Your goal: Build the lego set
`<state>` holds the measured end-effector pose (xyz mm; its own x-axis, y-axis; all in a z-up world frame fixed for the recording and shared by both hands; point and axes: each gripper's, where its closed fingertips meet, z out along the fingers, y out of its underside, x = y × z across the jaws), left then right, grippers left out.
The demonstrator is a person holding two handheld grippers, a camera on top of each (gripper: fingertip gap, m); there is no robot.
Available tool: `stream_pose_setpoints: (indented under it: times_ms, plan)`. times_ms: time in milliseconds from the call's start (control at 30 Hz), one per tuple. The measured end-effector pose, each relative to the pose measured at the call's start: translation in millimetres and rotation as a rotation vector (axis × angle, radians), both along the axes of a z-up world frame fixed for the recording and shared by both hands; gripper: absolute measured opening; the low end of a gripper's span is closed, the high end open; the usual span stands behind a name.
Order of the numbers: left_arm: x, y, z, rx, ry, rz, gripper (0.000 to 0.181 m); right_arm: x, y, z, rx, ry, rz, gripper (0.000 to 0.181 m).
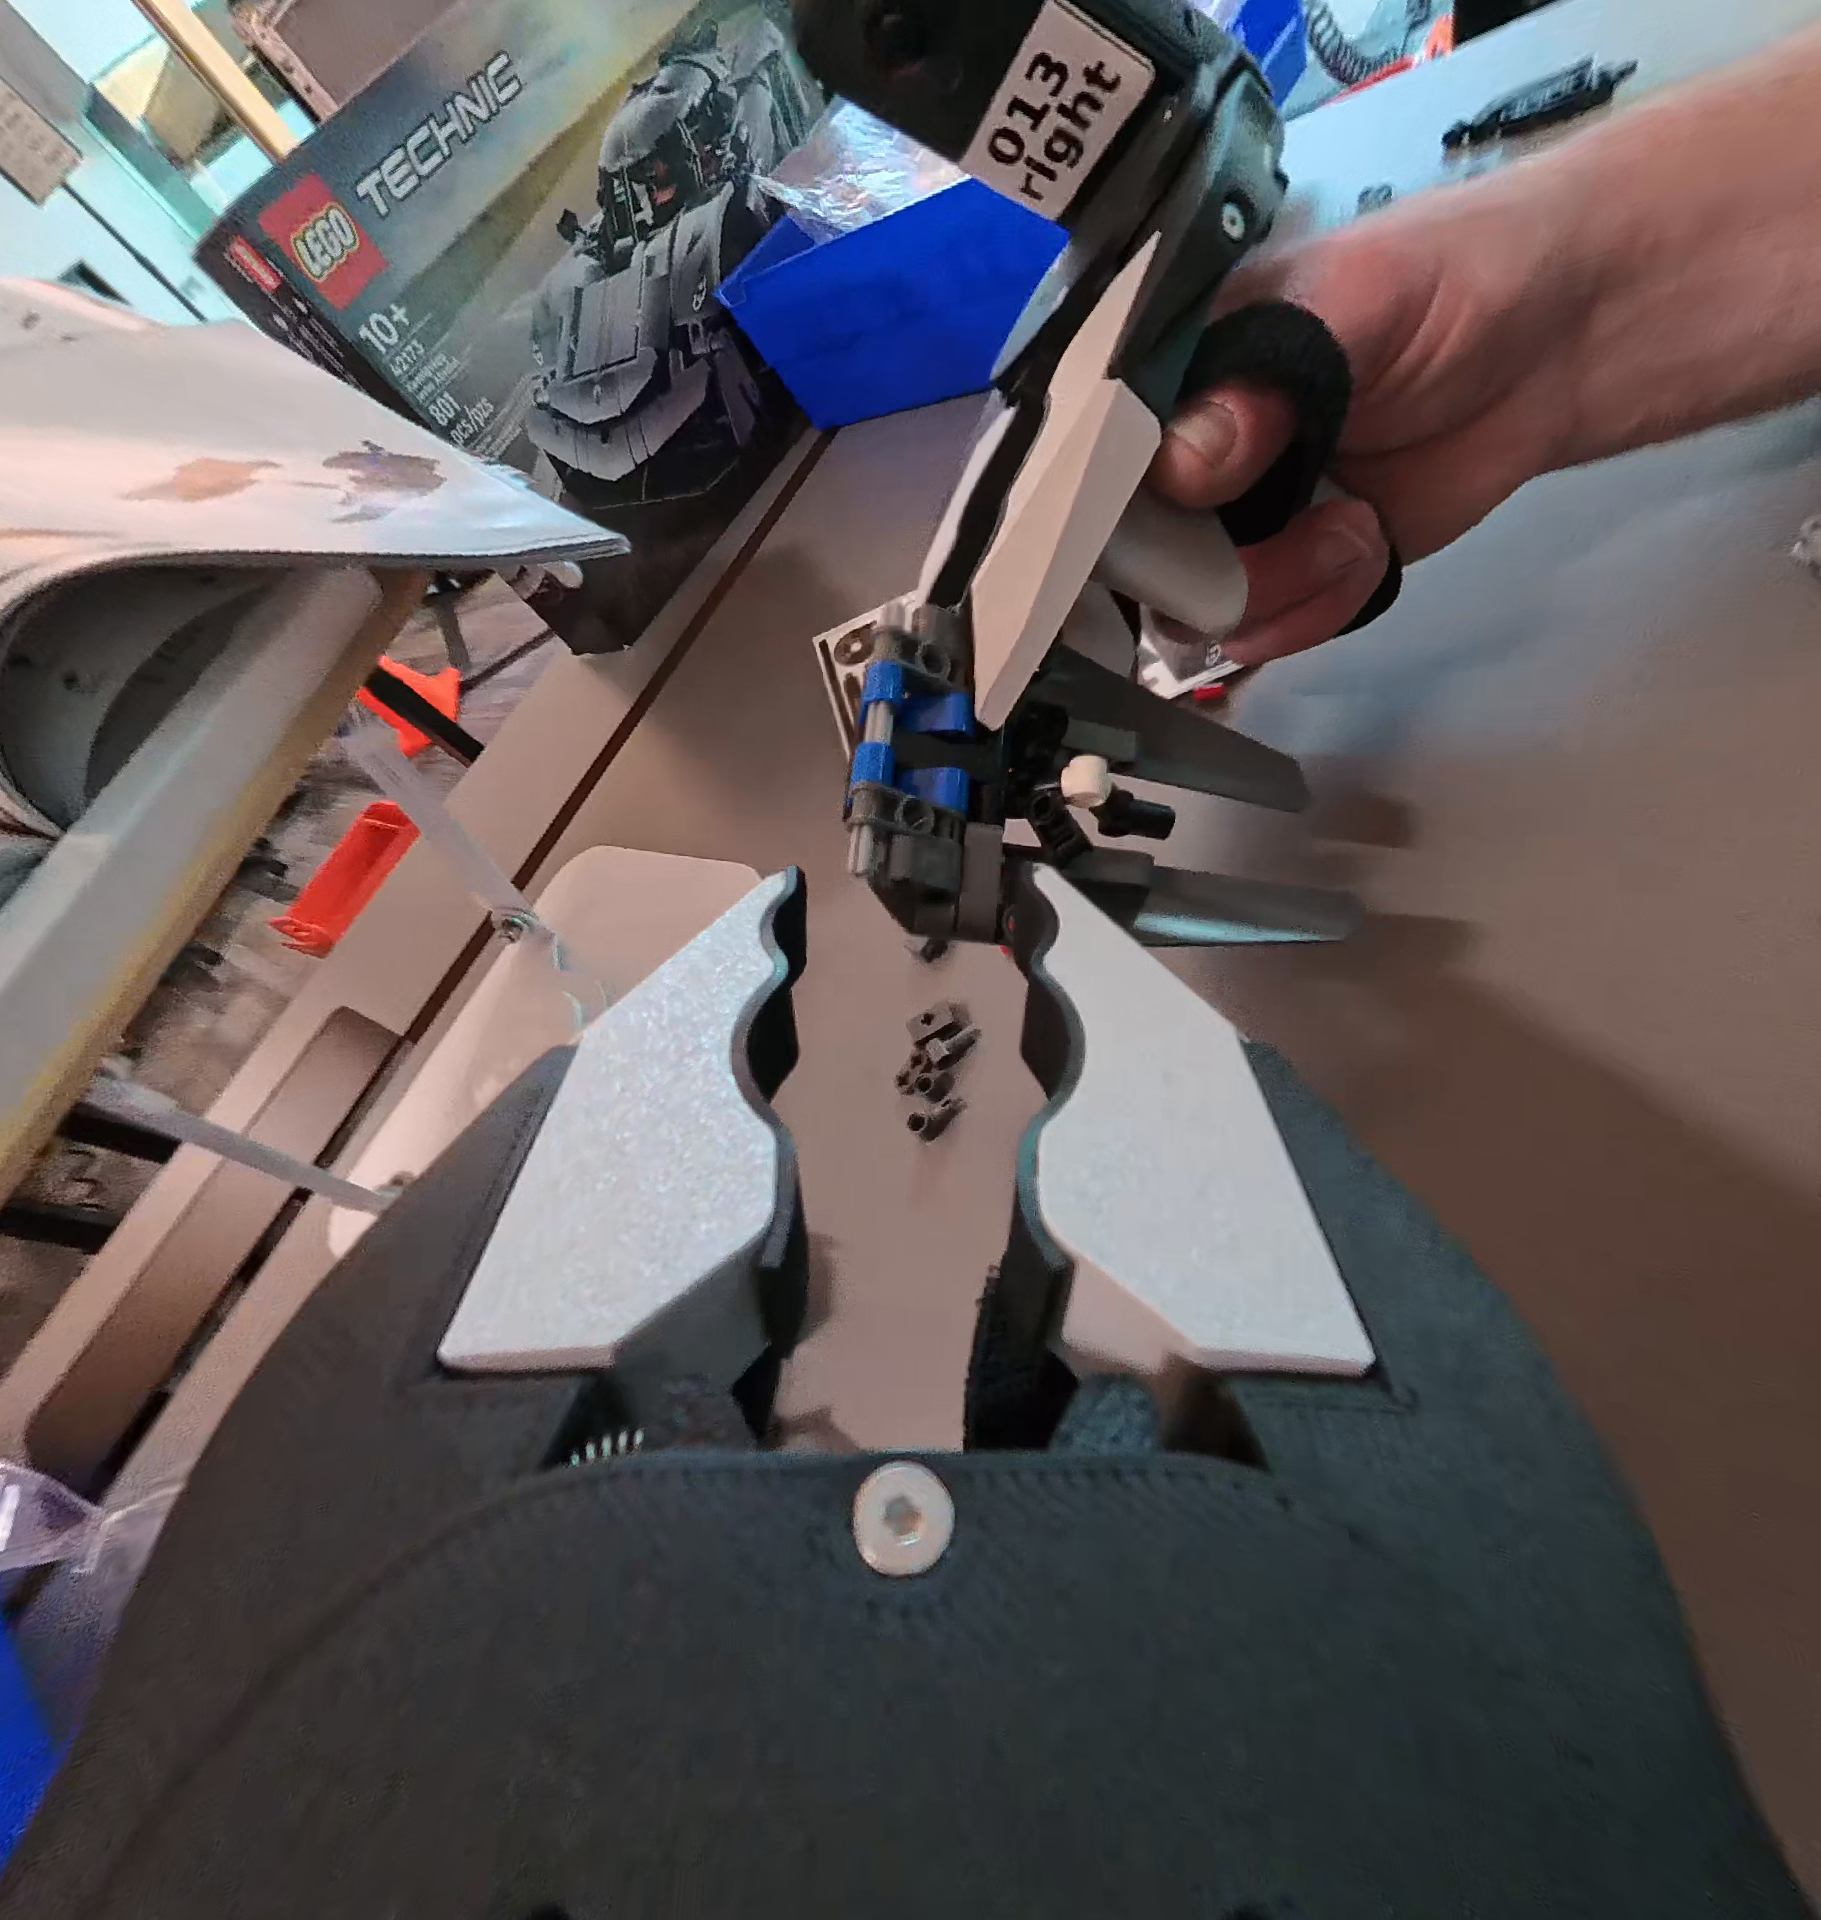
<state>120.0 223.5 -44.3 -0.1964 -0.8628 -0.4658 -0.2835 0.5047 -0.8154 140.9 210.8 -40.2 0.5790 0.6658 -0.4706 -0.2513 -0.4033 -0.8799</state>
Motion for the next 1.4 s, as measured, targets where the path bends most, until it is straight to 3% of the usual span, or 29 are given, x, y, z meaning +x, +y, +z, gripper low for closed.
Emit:
stream_pose_setpoints:
  times_ms: [367, 600, 833, 1400]
  plan:
    - [-3, -10, 9, -0.351, 0.007, -0.084, 0.043, 5, -2, 13, 0.051, 0.044, -0.009, 0.016]
    - [2, -23, 18, -0.520, -0.019, -0.153, 0.026, -5, -7, 11, 0.068, 0.013, 0.042, 0.017]
    - [3, -19, 14, -0.533, -0.027, -0.132, 0.011, -7, -9, 6, 0.060, 0.008, 0.074, 0.017]
    - [16, -20, 7, -0.633, -0.161, -0.073, 0.009, 6, -11, -3, 0.028, 0.055, 0.118, 0.016]
